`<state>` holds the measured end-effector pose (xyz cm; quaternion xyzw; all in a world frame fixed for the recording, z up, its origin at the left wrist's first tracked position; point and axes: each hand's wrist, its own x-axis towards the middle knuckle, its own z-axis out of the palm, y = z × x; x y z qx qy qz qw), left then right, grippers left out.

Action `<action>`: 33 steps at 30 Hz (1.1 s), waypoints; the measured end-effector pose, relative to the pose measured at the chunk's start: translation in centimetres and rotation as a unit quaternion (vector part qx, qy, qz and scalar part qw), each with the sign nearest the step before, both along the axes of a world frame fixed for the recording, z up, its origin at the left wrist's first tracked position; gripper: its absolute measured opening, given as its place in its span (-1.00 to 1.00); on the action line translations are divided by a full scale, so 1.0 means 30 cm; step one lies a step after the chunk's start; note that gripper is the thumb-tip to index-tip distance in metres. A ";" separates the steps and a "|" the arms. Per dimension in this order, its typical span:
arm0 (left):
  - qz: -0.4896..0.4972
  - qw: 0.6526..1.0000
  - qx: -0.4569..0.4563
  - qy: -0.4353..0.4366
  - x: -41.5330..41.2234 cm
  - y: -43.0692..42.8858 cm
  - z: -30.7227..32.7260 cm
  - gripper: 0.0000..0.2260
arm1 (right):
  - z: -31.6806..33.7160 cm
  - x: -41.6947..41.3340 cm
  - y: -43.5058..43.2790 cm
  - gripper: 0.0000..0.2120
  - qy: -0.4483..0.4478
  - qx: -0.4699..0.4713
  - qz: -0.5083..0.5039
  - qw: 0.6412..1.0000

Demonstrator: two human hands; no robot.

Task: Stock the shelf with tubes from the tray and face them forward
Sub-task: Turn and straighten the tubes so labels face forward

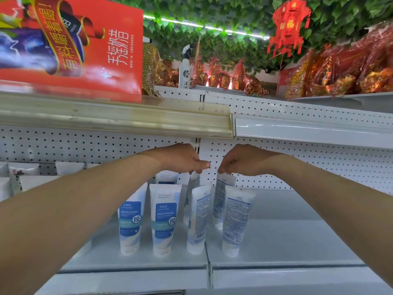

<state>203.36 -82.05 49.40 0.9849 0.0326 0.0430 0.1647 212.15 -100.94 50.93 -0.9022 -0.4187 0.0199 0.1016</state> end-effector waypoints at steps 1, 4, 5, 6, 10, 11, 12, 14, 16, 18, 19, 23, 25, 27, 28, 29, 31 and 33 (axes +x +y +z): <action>0.005 1.000 -0.012 -0.004 0.001 -0.004 0.000 -0.60 | 0.000 0.007 0.003 -0.79 -0.003 0.001 0.002 1.000; 0.013 0.999 -0.045 -0.008 0.016 -0.004 0.001 -0.79 | -0.002 0.023 0.005 -0.75 -0.009 0.002 0.008 1.000; 0.009 0.999 -0.048 -0.006 0.019 -0.002 0.001 -0.84 | -0.005 0.028 0.006 -0.75 -0.009 0.004 0.012 1.000; 0.004 0.999 -0.046 -0.005 0.021 0.001 0.000 -0.83 | -0.009 0.034 0.007 -0.77 -0.010 0.007 0.017 1.000; 0.002 0.998 -0.028 -0.047 0.035 -0.001 -0.013 -0.84 | -0.025 0.060 0.014 -0.89 -0.038 0.027 0.034 0.998; 0.006 0.998 -0.018 -0.064 0.042 -0.002 -0.018 -0.86 | -0.027 0.066 0.016 -0.91 -0.043 0.030 0.035 0.998; 0.013 0.997 -0.008 -0.077 0.049 -0.004 -0.022 -0.88 | -0.028 0.072 0.018 -0.93 -0.047 0.032 0.034 0.998; 0.026 0.996 0.006 -0.090 0.062 -0.006 -0.027 -0.92 | -0.031 0.082 0.019 -0.95 -0.051 0.030 0.034 0.998; 0.036 0.995 0.012 -0.094 0.071 -0.006 -0.031 -0.93 | -0.034 0.088 0.019 -0.96 -0.055 0.026 0.041 0.997; 0.045 0.994 0.014 -0.098 0.079 -0.004 -0.035 -0.93 | -0.036 0.095 0.020 -0.96 -0.059 0.028 0.046 0.997; 0.051 0.994 0.014 -0.099 0.082 -0.002 -0.037 -0.91 | -0.036 0.097 0.020 -0.97 -0.060 0.029 0.047 0.997; 0.067 0.993 0.016 -0.096 0.099 0.004 -0.036 -0.86 | -0.032 0.104 0.025 -0.97 -0.071 0.021 0.051 0.996; 0.067 0.993 0.016 -0.094 0.105 0.004 -0.036 -0.85 | -0.030 0.107 0.027 -0.96 -0.073 0.020 0.055 0.996; 0.064 0.993 0.017 -0.094 0.112 -0.002 -0.037 -0.86 | -0.029 0.110 0.029 -0.94 -0.076 0.019 0.058 0.995; 0.064 0.993 0.020 -0.094 0.115 -0.007 -0.038 -0.86 | -0.029 0.111 0.031 -0.93 -0.078 0.017 0.058 0.995; 0.064 0.993 0.023 -0.093 0.118 -0.011 -0.038 -0.86 | -0.029 0.113 0.034 -0.92 -0.079 0.015 0.058 0.995; 0.062 0.993 0.027 -0.093 0.123 -0.015 -0.038 -0.84 | -0.029 0.117 0.038 -0.92 -0.079 0.014 0.059 0.995; 0.058 0.994 0.028 -0.092 0.124 -0.017 -0.035 -0.84 | -0.028 0.118 0.040 -0.93 -0.078 0.014 0.062 0.995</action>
